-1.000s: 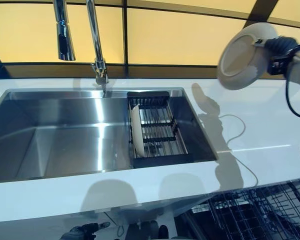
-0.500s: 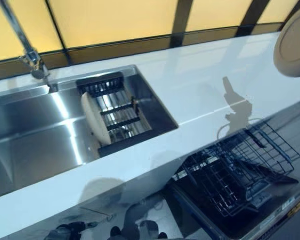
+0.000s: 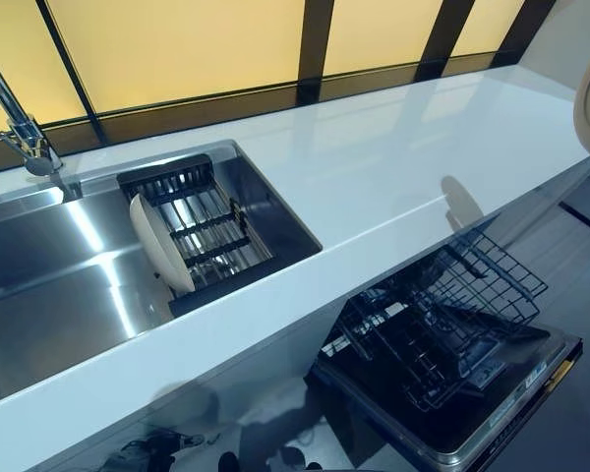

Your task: Take plates into dishwasher

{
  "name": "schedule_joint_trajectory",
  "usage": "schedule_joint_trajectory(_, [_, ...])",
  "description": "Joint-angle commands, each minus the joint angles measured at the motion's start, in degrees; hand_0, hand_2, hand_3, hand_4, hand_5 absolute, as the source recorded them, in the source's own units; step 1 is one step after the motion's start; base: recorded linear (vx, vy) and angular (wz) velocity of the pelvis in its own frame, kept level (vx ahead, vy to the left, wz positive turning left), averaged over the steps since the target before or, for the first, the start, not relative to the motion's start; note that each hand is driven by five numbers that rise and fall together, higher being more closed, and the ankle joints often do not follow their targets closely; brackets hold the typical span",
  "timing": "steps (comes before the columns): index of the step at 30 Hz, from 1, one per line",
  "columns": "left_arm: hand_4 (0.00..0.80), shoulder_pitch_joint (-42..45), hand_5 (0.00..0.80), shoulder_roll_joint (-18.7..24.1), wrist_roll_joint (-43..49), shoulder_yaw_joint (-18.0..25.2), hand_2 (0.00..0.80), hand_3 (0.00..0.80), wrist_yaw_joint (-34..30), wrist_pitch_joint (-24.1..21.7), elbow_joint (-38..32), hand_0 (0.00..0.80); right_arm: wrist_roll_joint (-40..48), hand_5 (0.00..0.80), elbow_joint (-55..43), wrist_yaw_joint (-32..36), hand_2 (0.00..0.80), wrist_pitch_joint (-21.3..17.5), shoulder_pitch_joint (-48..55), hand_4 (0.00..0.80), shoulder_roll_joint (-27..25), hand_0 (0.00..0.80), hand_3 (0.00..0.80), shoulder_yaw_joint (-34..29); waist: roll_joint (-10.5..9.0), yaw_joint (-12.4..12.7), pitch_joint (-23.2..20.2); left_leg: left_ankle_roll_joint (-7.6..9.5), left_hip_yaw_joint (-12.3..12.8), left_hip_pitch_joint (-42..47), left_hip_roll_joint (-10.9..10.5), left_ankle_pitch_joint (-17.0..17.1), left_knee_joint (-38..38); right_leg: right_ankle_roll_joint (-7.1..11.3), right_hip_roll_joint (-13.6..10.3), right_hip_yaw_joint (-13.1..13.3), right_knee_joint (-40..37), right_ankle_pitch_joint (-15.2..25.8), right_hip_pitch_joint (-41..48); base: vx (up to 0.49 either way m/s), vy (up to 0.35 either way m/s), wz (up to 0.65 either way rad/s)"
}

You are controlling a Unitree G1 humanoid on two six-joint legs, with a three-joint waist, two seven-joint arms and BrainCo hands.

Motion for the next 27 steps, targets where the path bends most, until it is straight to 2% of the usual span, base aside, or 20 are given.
schedule_joint_trajectory(1, [0.0,-1.4,0.0,1.4,1.5,0.0,0.0,0.0,1.0,-1.8,2.3,0.0,-7.1,0.8,-2.3,1.4,0.8,-6.7,2.4,0.8,-4.8,0.8,0.8,-3.1,0.47,0.1,-2.9,-0.23,-1.0,-2.3,-1.7,-0.2,-0.1,3.41,1.5,0.6,3.1,-0.3,-0.3,-0.073,-0.041,0.01])
schedule_joint_trajectory(5, [0.0,-1.0,0.0,1.5,2.6,0.8,0.0,0.0,1.4,-1.5,1.8,0.0,-12.4,0.8,-5.5,3.1,0.8,-10.2,7.9,0.8,-5.3,0.8,0.8,-5.3,0.57,0.0,-2.4,-0.09,-1.3,-2.6,-1.5,0.1,-0.1,3.27,1.8,0.6,4.3,-0.9,-1.0,-0.066,-0.049,0.01])
schedule_joint_trajectory(13, [0.0,0.4,0.0,1.4,4.8,2.3,0.0,0.0,1.1,-2.2,0.5,0.0,-22.0,0.8,-11.0,8.5,0.8,-14.5,22.1,0.8,-5.1,0.8,0.8,-12.0,0.67,-0.1,-0.9,-0.11,-1.7,-3.4,-0.8,0.9,-0.1,3.11,2.4,0.8,4.9,-1.0,-1.7,-0.038,-0.061,0.01])
schedule_joint_trajectory(18, [0.0,0.5,0.0,1.7,5.1,2.4,0.0,0.0,0.9,-2.8,-0.5,0.0,-25.7,0.8,-12.5,10.1,0.8,-15.5,28.6,0.8,-3.5,0.8,0.8,-15.7,0.99,-0.2,0.1,-0.23,-1.2,-4.3,-0.4,1.4,-0.1,3.19,2.5,1.0,4.5,-0.6,-2.1,-0.042,-0.041,0.01])
schedule_joint_trajectory(27, [0.0,-0.4,0.0,2.5,5.3,2.4,0.0,0.0,0.7,-3.2,-1.5,0.0,-30.8,0.8,-13.1,12.1,0.8,-17.5,33.3,0.8,-0.9,0.8,0.8,-16.8,1.85,-0.3,2.6,-0.65,-0.6,-5.8,0.0,2.4,-0.1,3.16,2.6,1.6,4.0,-0.1,-2.6,-0.037,-0.023,-0.03])
